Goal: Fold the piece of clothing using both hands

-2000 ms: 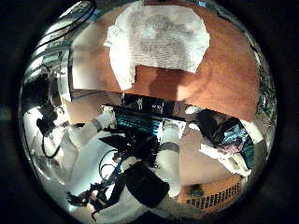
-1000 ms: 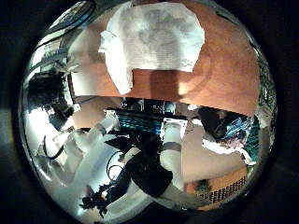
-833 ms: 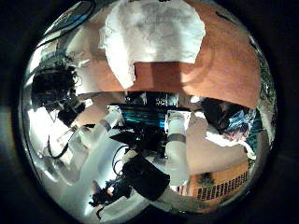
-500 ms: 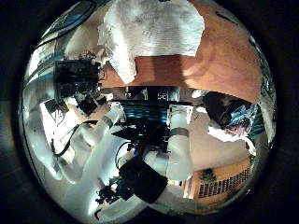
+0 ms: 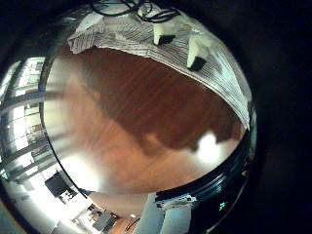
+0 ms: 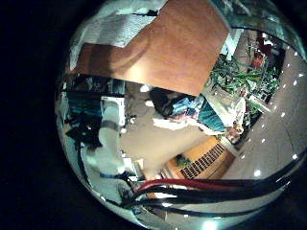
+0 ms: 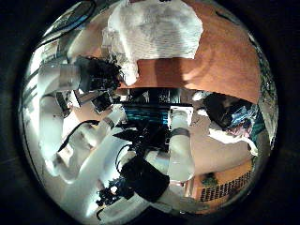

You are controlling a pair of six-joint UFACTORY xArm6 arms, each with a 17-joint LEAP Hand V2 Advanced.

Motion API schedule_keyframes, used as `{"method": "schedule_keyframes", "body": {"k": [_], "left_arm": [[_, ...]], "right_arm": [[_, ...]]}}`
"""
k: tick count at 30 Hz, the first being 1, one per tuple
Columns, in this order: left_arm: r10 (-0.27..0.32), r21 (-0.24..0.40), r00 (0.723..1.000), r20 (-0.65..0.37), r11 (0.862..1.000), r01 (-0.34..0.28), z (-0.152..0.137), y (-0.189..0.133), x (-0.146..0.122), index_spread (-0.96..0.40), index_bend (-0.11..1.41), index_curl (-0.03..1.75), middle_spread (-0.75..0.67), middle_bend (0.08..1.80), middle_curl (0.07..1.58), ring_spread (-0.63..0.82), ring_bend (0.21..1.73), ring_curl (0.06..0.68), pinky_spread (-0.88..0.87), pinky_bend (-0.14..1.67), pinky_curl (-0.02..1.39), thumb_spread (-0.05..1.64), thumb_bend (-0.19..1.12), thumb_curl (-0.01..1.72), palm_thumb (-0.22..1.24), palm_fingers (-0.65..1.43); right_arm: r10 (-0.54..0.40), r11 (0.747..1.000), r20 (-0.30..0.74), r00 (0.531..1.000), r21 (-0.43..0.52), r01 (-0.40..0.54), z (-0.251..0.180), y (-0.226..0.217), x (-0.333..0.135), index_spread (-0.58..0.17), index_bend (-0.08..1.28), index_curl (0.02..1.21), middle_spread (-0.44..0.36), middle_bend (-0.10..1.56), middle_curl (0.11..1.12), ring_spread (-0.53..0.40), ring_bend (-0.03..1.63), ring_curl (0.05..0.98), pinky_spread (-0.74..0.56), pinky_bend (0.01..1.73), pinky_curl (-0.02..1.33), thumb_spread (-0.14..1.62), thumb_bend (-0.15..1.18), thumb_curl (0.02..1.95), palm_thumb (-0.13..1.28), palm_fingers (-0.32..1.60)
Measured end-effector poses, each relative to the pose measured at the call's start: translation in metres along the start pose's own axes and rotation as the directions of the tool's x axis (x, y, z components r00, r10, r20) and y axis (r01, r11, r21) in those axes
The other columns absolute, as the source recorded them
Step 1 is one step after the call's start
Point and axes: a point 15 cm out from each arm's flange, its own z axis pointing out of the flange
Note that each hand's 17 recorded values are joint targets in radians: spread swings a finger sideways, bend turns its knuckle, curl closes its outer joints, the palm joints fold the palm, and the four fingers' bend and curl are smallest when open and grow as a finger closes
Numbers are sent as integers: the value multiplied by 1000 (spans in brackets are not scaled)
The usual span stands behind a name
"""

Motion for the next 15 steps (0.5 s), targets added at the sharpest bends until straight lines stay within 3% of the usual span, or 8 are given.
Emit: {"method": "schedule_keyframes", "body": {"k": [6,11,15], "left_arm": [[-26,-9,999,21,1000,26,3,-6,1,81,173,304,285,258,359,357,744,201,419,476,372,946,4,322,301,138],[-49,-15,997,63,999,50,3,-7,-2,19,169,325,57,476,456,57,797,216,178,469,366,986,1,344,454,419],[-65,-12,992,105,998,67,1,-9,-10,-50,156,322,-76,614,552,-214,975,281,-148,685,433,994,-1,361,547,668]], "right_arm": [[14,1000,9,1000,13,-14,-2,5,6,-339,162,283,-2,219,357,101,611,238,334,607,212,1272,-12,216,254,162],[17,999,9,1000,28,-18,-5,9,7,-339,162,286,-2,212,357,101,605,238,331,600,214,1272,-13,213,258,167],[22,999,10,1000,33,-22,-5,11,8,-341,162,289,-2,209,358,101,599,238,331,593,215,1272,-14,212,259,172]]}}
